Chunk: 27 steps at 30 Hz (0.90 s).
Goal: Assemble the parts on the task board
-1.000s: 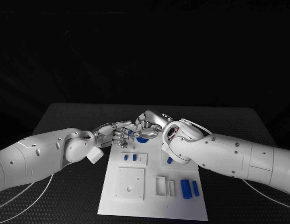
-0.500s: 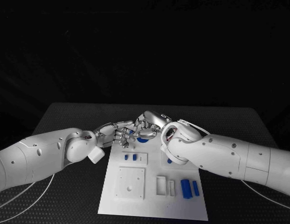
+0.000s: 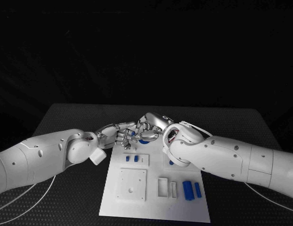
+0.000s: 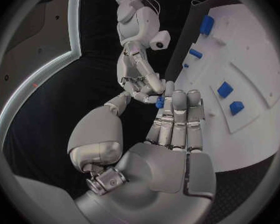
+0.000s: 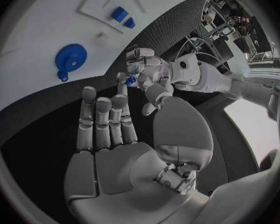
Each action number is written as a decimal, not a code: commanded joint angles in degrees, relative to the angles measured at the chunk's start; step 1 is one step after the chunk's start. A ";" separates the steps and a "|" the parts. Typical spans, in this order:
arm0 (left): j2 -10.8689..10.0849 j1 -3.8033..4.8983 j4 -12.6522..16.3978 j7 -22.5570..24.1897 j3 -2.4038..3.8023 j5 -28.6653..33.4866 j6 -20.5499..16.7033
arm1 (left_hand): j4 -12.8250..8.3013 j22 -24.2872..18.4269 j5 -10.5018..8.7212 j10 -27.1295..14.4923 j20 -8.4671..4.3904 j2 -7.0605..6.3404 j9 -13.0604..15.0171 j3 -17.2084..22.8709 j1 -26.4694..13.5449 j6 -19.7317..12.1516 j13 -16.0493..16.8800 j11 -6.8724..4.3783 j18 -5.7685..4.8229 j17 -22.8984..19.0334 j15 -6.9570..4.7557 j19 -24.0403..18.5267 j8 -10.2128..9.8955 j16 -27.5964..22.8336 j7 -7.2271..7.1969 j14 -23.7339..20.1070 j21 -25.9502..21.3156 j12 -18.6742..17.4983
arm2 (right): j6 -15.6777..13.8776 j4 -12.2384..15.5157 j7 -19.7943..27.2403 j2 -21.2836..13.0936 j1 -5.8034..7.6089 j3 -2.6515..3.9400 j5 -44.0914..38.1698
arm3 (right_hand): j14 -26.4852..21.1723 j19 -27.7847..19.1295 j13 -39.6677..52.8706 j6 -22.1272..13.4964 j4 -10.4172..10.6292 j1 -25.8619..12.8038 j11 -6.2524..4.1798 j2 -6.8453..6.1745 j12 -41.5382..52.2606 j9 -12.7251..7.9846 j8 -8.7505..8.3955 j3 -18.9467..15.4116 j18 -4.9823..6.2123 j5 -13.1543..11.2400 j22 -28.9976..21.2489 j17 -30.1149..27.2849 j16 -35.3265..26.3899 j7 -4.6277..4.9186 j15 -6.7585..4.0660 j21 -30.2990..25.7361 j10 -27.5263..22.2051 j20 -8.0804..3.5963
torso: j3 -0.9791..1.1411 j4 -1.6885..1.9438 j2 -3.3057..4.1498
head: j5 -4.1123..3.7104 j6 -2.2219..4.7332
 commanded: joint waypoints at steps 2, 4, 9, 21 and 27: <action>0.06 0.04 -0.17 0.30 0.06 -0.41 0.51 | -0.09 1.01 -0.23 -0.44 -1.91 0.58 -0.06 -0.32 0.04 -0.41 -0.08 0.15 1.08 -0.08 0.10 -0.48 -0.20 0.24 -0.07 -0.50 0.09 -0.08 | -0.36 -0.03 2.83 -0.67 -0.04 -0.01 0.65 | -0.90 -0.94 0.27 -2.51 -0.72 1.97 0.64 -0.59 -0.56 -0.44 -1.37 1.63 0.32 -0.45 1.04 -0.05 -0.13 1.18 0.09 0.26 -0.97 -0.11 | -0.02 -0.04 -0.02 | 0.18 -0.01; 0.03 0.04 -0.29 0.10 0.06 -0.61 0.59 | -0.08 1.01 -0.23 -0.42 -1.89 0.58 -0.05 -0.35 0.02 -0.35 -0.07 0.15 1.09 -0.09 0.11 -0.49 -0.15 0.26 -0.08 -0.50 0.10 -0.05 | -0.99 0.04 4.12 -1.01 -0.04 -0.01 1.36 | -1.29 -1.39 0.40 -3.16 -1.25 2.62 0.97 -1.11 -0.68 -0.46 -1.66 1.96 0.31 -0.46 1.06 -0.06 -0.24 1.54 0.30 0.22 -1.41 0.12 | 0.00 -0.03 -0.02 | 0.21 -0.06; 0.00 0.04 -0.60 -0.25 0.05 -1.18 1.19 | 0.16 1.00 -0.23 -0.27 -1.84 0.49 -0.01 -0.51 -0.27 -0.03 -0.01 0.13 1.13 -0.10 0.10 -0.50 0.08 0.34 -0.16 -0.49 0.12 0.10 | -1.22 0.34 8.51 -2.02 -0.04 -0.01 2.85 | -2.17 -2.38 0.77 -5.50 -3.34 5.10 1.84 -1.64 -0.81 -0.67 -2.75 2.96 0.31 -0.43 1.08 -0.05 -0.37 2.45 0.88 0.16 -2.44 0.59 | 0.02 0.00 0.01 | 0.29 -0.10; -0.07 0.04 -0.59 -0.36 0.05 -1.43 0.43 | 0.82 0.99 -0.23 -0.08 -1.90 0.43 -0.03 -0.62 -0.78 0.27 0.06 0.01 1.24 -0.17 -0.02 -0.46 0.34 0.48 -0.33 -0.44 0.19 0.22 | -0.22 0.58 10.90 -2.78 -0.02 0.00 3.73 | -3.16 -3.40 1.58 -5.24 -4.64 6.33 2.18 -0.54 -0.44 -0.31 -2.46 8.14 0.35 1.40 1.19 0.24 0.25 2.68 1.94 0.78 -3.30 1.86 | 0.02 -0.10 0.02 | 0.39 -0.09; 0.02 0.05 -0.63 -1.03 0.05 -2.57 2.26 | 1.91 0.96 -0.23 0.20 -1.87 0.23 -0.10 -0.76 -1.69 0.35 0.15 -0.04 1.26 -0.26 -0.04 -0.51 0.46 0.52 -0.38 -0.50 0.19 0.40 | 1.98 0.32 11.26 -2.51 -0.02 0.00 2.04 | -3.46 -3.79 1.87 -4.64 -5.49 6.20 1.81 0.77 -0.32 -0.10 -2.18 7.90 0.35 0.01 1.07 0.34 0.60 2.39 1.87 1.32 -3.50 1.60 | -0.02 -0.07 0.01 | 0.20 -0.10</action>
